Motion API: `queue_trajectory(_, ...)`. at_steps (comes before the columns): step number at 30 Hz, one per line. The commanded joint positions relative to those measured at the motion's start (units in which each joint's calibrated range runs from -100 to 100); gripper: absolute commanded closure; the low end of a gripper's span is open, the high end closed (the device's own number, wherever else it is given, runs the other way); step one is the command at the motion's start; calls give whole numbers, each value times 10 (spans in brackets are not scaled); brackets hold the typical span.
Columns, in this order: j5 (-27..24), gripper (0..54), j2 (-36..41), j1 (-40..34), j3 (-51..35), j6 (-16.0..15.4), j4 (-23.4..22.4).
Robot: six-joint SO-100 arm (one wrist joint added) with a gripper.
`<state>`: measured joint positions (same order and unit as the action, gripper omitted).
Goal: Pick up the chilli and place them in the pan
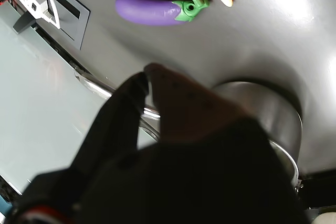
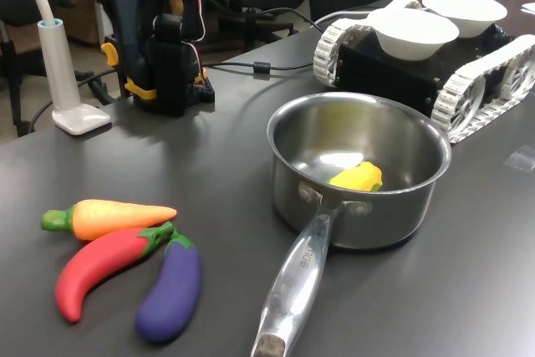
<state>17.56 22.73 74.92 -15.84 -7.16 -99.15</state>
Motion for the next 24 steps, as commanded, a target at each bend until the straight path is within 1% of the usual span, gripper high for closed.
queue_trajectory(1,11,532,-27,26,-74,-9,-4)
queue_trajectory(6,30,516,-72,41,-102,-9,-1)
queue_trajectory(8,37,482,-86,47,-108,-9,4)
queue_trajectory(16,63,406,-129,68,-114,-8,35)
queue_trajectory(19,72,369,-147,75,-117,-8,48)
queue_trajectory(21,76,358,-161,80,-124,-8,55)
queue_trajectory(24,84,316,-183,87,-134,-8,64)
